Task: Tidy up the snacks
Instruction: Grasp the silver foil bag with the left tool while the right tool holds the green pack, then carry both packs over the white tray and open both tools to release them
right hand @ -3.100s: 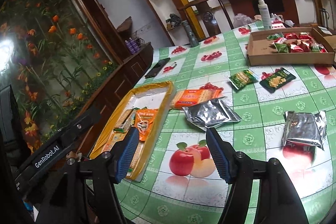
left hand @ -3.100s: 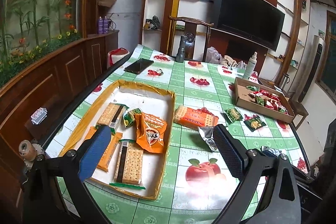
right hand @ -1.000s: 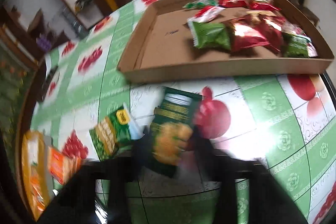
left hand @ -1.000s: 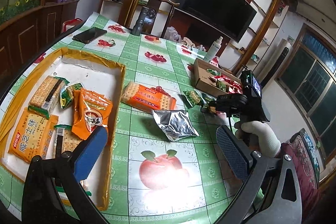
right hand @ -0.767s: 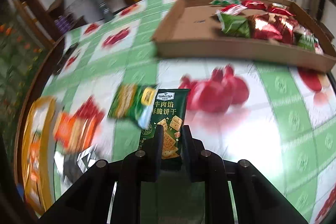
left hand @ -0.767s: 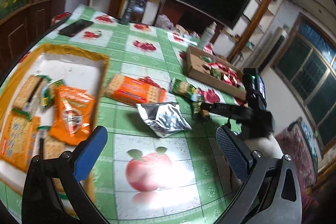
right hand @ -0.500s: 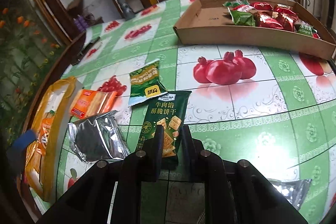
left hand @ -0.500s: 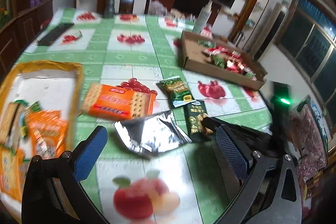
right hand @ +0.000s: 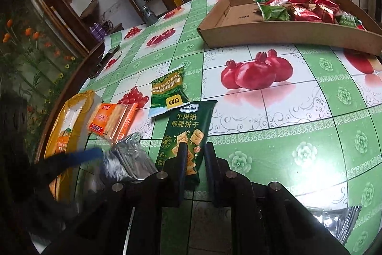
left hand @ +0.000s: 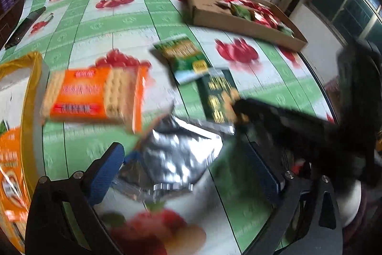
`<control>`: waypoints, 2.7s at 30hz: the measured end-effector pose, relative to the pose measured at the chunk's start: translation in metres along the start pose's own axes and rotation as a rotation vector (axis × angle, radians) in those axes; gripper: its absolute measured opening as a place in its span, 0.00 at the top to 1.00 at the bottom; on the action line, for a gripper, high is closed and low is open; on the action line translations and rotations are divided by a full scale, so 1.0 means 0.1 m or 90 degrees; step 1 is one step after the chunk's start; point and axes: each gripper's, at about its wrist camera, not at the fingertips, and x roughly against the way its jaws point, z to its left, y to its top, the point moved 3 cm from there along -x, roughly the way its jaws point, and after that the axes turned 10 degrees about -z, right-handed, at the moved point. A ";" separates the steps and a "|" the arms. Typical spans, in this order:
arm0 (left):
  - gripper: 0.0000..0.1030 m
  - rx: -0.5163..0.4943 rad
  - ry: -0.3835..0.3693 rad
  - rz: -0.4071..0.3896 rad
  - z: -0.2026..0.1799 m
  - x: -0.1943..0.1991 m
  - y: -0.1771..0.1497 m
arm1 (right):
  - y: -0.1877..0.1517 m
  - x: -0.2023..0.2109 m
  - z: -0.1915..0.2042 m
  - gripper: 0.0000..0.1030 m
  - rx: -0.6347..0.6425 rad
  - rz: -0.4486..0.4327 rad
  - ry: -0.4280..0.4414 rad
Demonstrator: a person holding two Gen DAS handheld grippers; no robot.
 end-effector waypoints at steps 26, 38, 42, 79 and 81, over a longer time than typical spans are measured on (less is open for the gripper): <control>0.45 -0.073 0.036 -0.084 -0.11 0.14 -0.07 | 0.07 0.03 -0.08 0.58 -0.050 -0.026 0.012; 0.45 0.049 0.035 -0.159 0.23 0.91 -0.38 | -0.02 -0.15 0.40 0.52 0.112 -0.016 -0.037; 0.45 0.088 0.053 -0.185 0.46 1.20 -0.53 | -0.08 -0.18 0.57 0.60 0.167 -0.006 -0.079; 0.45 0.258 0.083 -0.254 1.44 1.74 -0.99 | -0.34 0.34 1.23 0.56 0.168 -0.033 0.005; 0.45 0.268 0.089 -0.258 1.52 1.77 -0.99 | -0.31 0.42 1.39 0.56 0.175 -0.041 0.034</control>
